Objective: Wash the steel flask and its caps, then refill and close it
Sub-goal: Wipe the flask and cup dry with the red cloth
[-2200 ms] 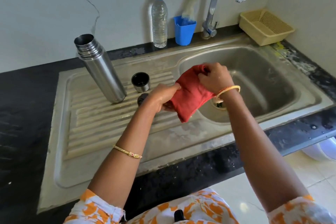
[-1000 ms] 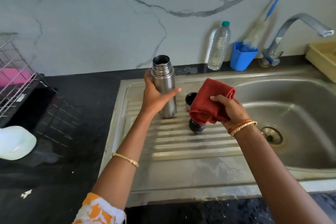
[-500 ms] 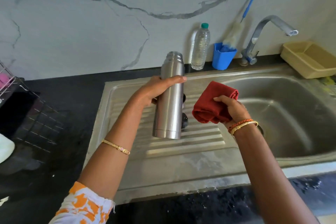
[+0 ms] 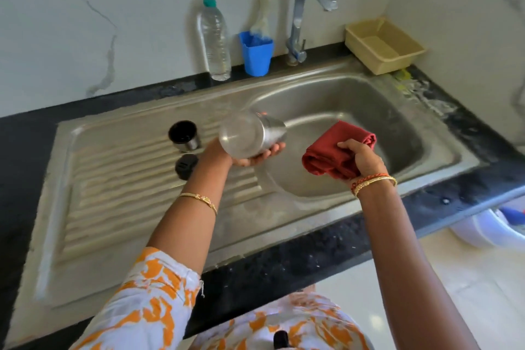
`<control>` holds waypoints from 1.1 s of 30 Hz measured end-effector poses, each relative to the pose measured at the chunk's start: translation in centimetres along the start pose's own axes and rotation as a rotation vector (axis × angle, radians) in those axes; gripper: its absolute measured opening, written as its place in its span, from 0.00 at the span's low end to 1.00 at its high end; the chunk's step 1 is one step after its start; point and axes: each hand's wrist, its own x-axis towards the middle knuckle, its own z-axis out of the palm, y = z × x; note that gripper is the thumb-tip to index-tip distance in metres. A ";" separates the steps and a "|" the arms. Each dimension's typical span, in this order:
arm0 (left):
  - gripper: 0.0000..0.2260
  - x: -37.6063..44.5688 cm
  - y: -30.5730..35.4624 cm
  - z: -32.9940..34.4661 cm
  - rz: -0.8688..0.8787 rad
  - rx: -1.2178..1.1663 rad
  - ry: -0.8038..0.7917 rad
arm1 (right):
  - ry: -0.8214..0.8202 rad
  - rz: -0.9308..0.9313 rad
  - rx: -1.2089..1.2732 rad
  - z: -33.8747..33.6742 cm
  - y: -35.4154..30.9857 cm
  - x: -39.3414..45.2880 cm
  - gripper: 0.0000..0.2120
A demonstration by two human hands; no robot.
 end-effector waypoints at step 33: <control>0.27 12.0 -2.9 13.5 1.000 0.584 0.964 | -0.425 -1.207 -0.550 -2.8 -5.3 3.3 0.28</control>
